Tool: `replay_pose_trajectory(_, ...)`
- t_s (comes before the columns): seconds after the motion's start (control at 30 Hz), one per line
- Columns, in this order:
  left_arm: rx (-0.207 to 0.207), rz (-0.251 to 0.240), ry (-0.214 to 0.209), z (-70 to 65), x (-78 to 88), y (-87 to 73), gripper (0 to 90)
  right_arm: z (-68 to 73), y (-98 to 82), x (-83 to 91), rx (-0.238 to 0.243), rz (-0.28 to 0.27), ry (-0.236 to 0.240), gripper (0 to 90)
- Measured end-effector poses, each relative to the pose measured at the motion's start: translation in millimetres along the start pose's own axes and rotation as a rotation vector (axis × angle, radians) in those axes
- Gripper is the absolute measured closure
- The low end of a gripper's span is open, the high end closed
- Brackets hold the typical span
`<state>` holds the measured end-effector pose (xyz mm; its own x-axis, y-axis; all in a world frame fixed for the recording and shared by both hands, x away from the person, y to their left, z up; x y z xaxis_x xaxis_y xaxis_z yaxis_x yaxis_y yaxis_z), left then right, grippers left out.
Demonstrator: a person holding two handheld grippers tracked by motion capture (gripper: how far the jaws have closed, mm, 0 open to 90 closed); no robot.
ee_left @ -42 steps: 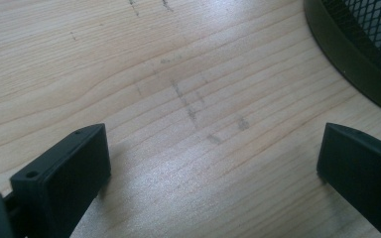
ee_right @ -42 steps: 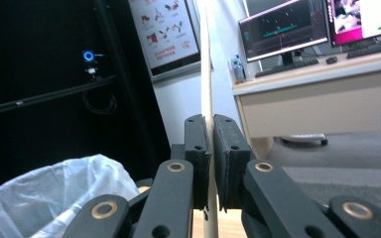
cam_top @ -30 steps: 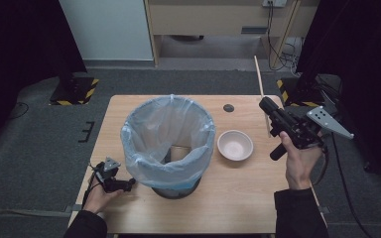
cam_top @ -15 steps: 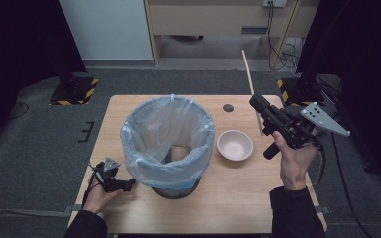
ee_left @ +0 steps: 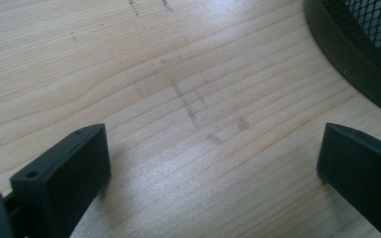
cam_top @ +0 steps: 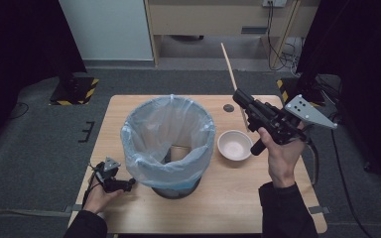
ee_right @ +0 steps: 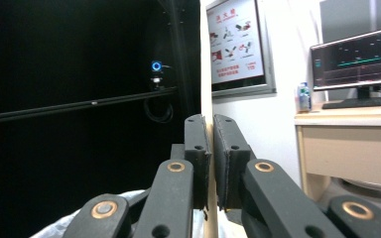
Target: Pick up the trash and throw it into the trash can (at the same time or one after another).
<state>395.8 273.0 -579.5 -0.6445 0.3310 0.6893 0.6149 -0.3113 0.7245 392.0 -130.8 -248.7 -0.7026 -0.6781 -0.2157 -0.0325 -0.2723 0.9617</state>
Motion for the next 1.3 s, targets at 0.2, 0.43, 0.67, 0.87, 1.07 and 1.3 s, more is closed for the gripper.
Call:
replay_pose_trajectory(0.2, 0.0, 0.0, 0.0, 0.0, 0.0, 0.0, 0.0, 13.2, -3.3, -13.3, -0.001, 0.01, 0.033, 85.8)
replay_pose_trajectory(0.43, 0.0, 0.0, 0.0, 0.0, 0.0, 0.0, 0.0, 25.2, -9.6, -27.0, -0.002, 0.03, 0.063, 85.8)
replay_pose_trajectory(0.67, 0.0, 0.0, 0.0, 0.0, 0.0, 0.0, 0.0, 37.8, -16.7, -39.8, 0.001, 0.062, 0.09, 85.8)
replay_pose_trajectory(0.87, 0.0, 0.0, 0.0, 0.0, 0.0, 0.0, 0.0, 46.9, -23.7, -48.7, 0.007, 0.085, 0.107, 85.8)
replay_pose_trajectory(1.07, 0.0, 0.0, 0.0, 0.0, 0.0, 0.0, 0.0, 53.3, -30.6, -57.5, 0.003, 0.11, 0.117, 85.8)
replay_pose_trajectory(1.3, 0.0, 0.0, 0.0, 0.0, 0.0, 0.0, 0.0, 56.9, -45.8, -66.4, -0.001, 0.163, 0.124, 85.7)
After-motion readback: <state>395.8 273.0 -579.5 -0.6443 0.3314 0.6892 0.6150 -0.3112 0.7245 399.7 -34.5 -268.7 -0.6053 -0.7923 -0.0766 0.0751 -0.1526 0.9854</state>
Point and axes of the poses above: each handheld gripper's, and its own axes: x roughly backward along the jaws, y roughly out of its top, z roughly to its left, the point moved 6 cm from there along -x, roughly forward along the jaws, and after that the axes turned 2 degrees about -z, right-handed, at the moved point
